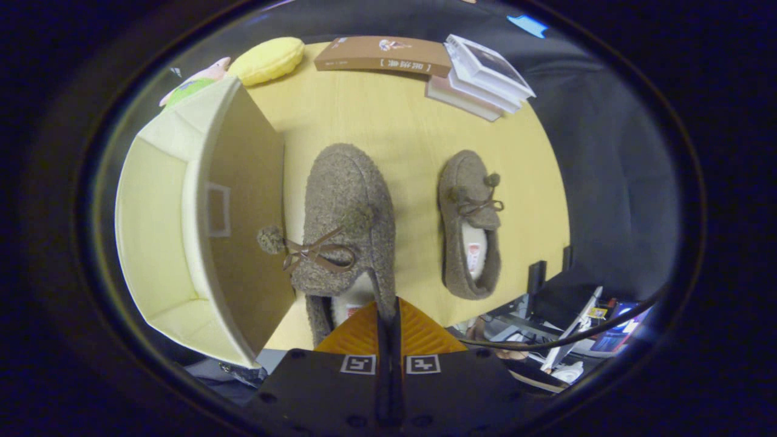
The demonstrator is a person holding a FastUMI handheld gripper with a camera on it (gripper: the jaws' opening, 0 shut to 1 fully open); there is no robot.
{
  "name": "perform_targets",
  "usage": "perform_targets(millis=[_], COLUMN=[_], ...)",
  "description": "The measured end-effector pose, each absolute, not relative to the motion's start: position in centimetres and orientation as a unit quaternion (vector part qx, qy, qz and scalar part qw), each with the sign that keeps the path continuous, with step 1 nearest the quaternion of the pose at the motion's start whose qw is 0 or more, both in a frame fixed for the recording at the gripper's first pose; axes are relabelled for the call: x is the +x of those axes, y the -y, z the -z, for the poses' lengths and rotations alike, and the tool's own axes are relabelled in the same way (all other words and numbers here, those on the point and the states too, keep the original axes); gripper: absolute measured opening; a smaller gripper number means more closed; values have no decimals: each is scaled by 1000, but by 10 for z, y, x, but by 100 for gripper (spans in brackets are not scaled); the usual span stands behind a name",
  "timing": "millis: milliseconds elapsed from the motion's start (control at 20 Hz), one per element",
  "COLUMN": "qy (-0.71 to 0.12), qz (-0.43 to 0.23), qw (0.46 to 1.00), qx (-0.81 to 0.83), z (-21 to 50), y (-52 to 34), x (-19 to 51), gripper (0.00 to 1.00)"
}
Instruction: Open the storage box then place both shoes into the box .Put the left shoe in first, then the right shoe, with the right side of both shoes facing outward in a uniform manner.
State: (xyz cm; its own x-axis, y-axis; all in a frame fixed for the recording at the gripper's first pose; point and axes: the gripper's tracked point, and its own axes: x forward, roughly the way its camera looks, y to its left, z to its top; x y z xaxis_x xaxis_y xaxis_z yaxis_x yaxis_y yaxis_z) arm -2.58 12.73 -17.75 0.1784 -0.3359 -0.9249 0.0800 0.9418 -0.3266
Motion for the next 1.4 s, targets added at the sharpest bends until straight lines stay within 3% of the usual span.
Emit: perform_targets(millis=[250,500,850,1400], qy=[-600,-551,-574,-602], qz=[153,114,44,-6], qw=[779,825,816,797], qx=[-100,-43,-48,-41], z=[106,68,124,233], y=[-161,-229,-305,-369], x=[-25,4,15,33], gripper=[4,4,4,4])
